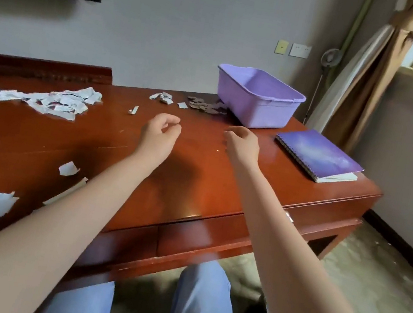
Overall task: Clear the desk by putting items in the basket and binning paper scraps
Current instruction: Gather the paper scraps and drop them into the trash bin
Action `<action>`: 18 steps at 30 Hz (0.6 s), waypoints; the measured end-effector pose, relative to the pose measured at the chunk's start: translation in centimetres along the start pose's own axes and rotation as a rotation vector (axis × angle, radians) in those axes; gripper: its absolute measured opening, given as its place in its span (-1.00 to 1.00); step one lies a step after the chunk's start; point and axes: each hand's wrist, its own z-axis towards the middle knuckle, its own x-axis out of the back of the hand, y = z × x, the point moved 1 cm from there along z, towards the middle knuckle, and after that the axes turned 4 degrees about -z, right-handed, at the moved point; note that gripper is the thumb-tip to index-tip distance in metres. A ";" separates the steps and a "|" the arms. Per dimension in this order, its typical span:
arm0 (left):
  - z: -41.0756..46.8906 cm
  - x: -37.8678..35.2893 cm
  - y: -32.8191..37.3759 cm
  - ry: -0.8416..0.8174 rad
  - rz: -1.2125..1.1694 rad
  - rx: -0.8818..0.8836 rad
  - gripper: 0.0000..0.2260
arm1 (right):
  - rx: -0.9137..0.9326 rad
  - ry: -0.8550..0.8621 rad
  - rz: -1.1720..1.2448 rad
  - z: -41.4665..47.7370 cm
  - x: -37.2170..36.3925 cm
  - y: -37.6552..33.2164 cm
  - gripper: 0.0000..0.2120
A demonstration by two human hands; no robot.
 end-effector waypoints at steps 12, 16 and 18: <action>13.1 3.7 -4.2 0.098 0.448 0.133 -0.69 | -0.002 -0.083 -0.264 10.6 -8.0 -0.9 -0.67; 18.5 1.4 -5.9 0.008 0.562 0.107 -0.57 | -0.009 -0.089 -0.323 15.3 -9.6 0.7 -0.65; 21.1 -0.1 -7.0 -0.021 0.596 0.091 -0.50 | -0.007 -0.078 -0.337 17.7 -10.6 1.4 -0.61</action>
